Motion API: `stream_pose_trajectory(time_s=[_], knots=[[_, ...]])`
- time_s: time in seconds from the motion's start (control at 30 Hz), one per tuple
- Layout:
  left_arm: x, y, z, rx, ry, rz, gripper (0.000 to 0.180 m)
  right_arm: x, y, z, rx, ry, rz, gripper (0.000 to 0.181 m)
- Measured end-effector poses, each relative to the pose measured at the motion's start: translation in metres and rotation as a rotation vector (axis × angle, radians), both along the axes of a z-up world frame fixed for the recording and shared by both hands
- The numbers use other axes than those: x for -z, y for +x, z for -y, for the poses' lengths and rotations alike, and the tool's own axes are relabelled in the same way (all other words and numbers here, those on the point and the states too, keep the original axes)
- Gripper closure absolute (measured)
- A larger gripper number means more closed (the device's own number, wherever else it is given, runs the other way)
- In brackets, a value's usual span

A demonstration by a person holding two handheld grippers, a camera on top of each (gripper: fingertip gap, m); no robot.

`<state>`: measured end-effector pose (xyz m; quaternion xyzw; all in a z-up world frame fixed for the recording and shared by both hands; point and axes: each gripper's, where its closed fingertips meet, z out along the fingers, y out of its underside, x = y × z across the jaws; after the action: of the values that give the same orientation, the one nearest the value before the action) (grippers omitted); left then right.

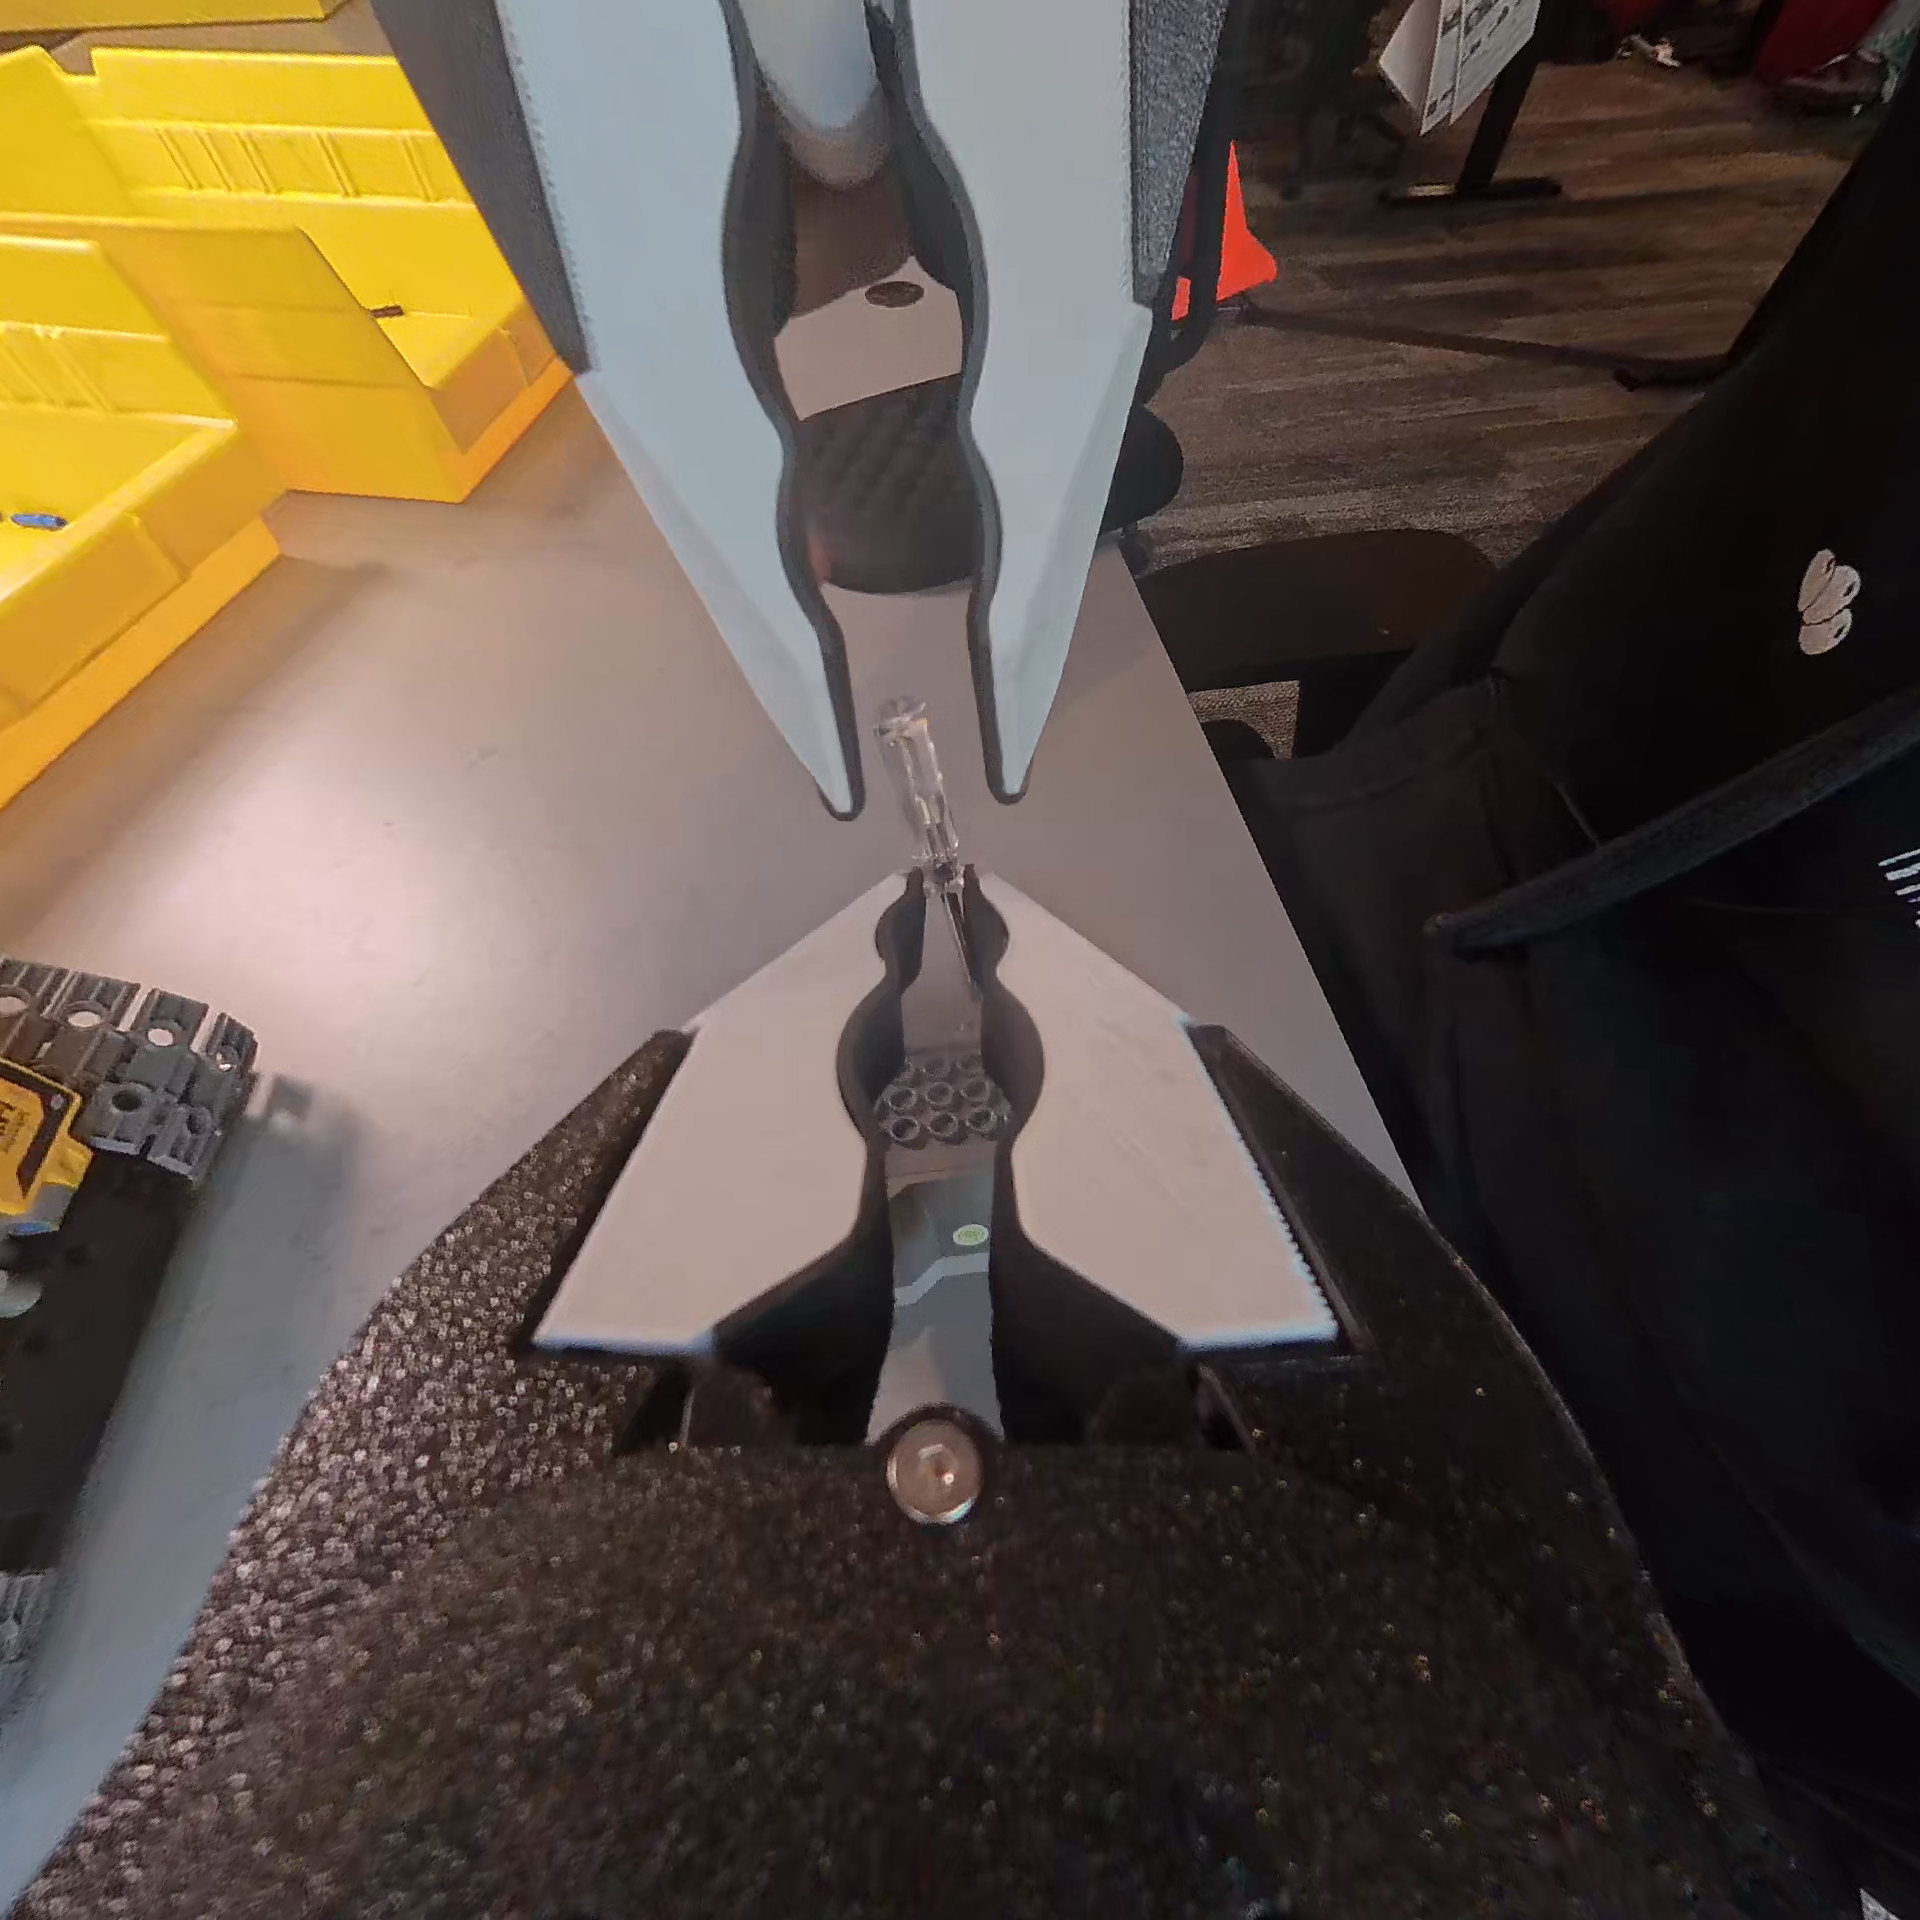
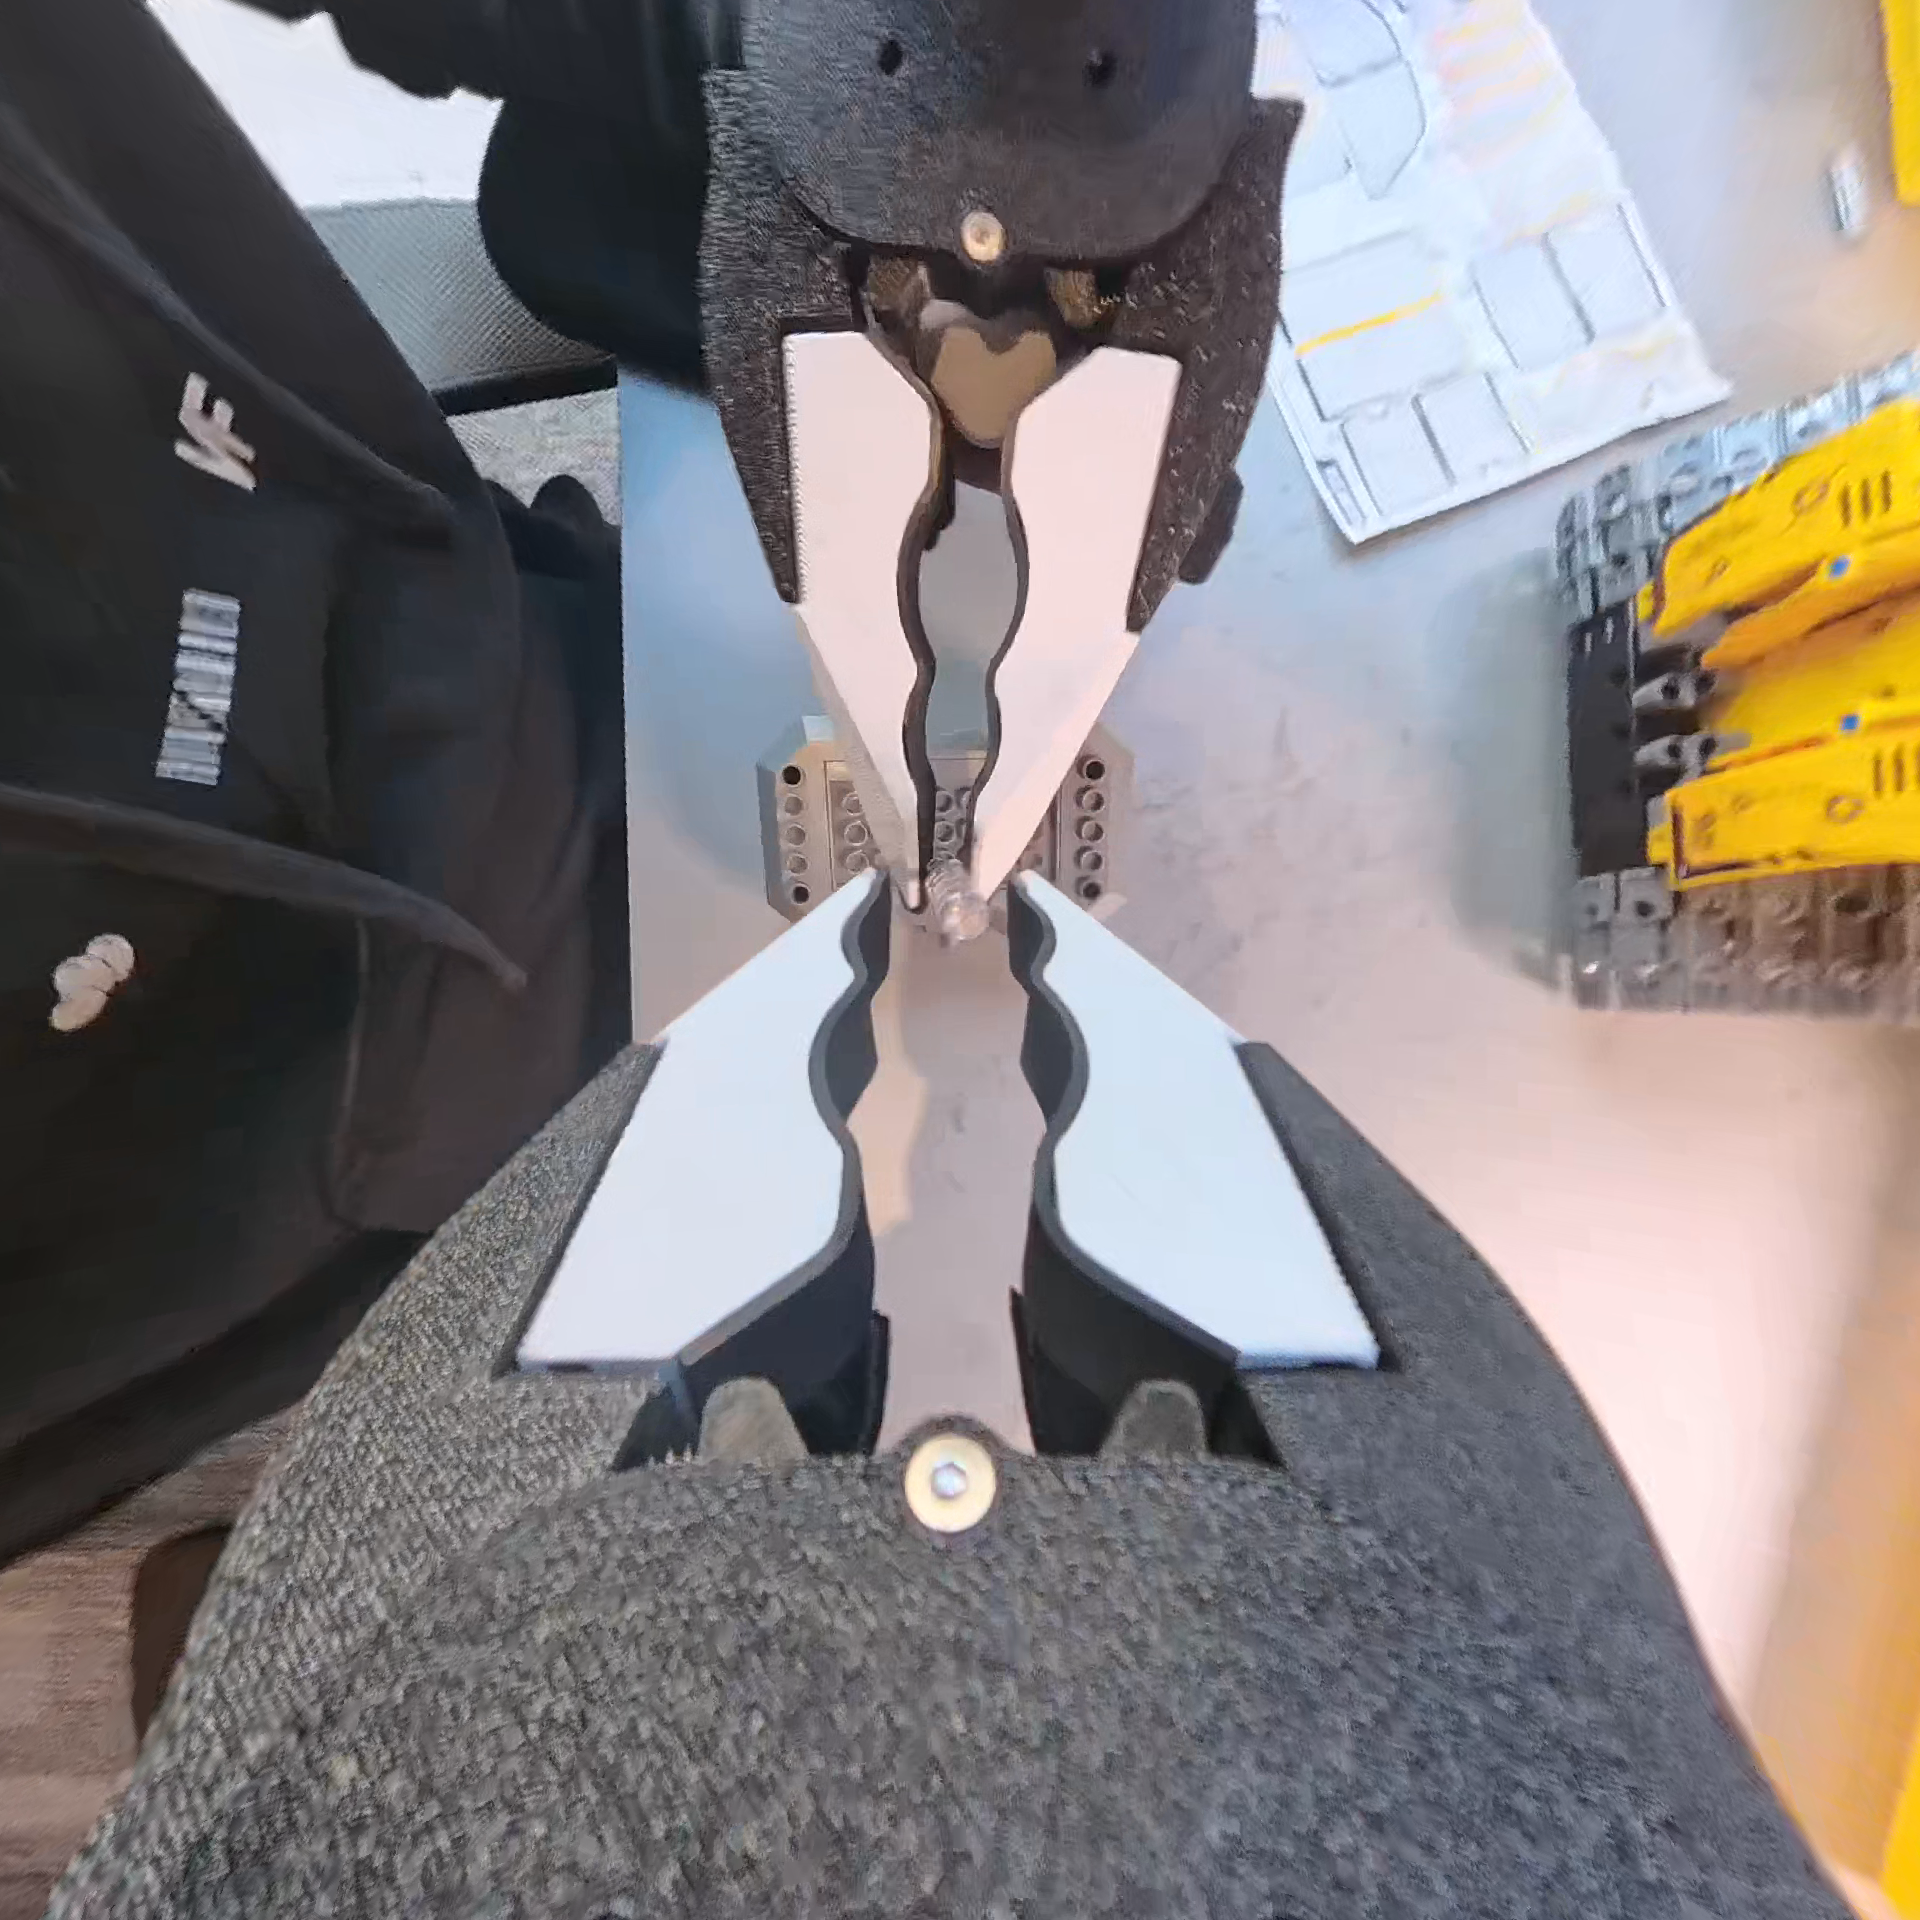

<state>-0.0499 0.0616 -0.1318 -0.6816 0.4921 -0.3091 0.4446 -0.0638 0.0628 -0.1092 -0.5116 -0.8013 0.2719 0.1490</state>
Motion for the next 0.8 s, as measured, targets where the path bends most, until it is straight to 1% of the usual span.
stream_pose_trajectory(time_s=[0.13, 0.33, 0.43, 0.47, 0.6, 0.67, 0.73, 0.8], knots=[[0.000, 0.001, -0.001, -0.010, 0.010, -0.005, 0.174, 0.003, 0.001, -0.002, 0.093, -0.030, 0.024, 0.171], [0.001, -0.002, -0.004, -0.036, 0.017, -0.016, 0.174, 0.005, 0.001, -0.005, 0.150, -0.029, 0.090, 0.173], [0.000, -0.004, -0.004, -0.034, 0.010, -0.011, 0.173, 0.004, -0.001, -0.005, 0.195, -0.059, 0.121, 0.173], [-0.001, -0.007, -0.004, -0.031, -0.002, -0.006, 0.167, 0.004, -0.001, -0.005, 0.214, -0.079, 0.134, 0.173], [-0.004, -0.032, -0.004, -0.041, -0.063, 0.001, 0.107, 0.014, 0.007, -0.006, 0.249, -0.084, 0.207, 0.173], [0.007, -0.040, 0.000, -0.029, -0.130, -0.038, 0.084, 0.018, 0.008, -0.005, 0.254, -0.088, 0.220, 0.173], [0.027, -0.043, 0.006, -0.013, -0.168, -0.126, 0.065, 0.020, 0.007, -0.007, 0.261, -0.080, 0.221, 0.173], [0.041, -0.040, 0.010, 0.000, -0.173, -0.197, 0.056, 0.021, 0.007, -0.008, 0.258, -0.076, 0.229, 0.173]])
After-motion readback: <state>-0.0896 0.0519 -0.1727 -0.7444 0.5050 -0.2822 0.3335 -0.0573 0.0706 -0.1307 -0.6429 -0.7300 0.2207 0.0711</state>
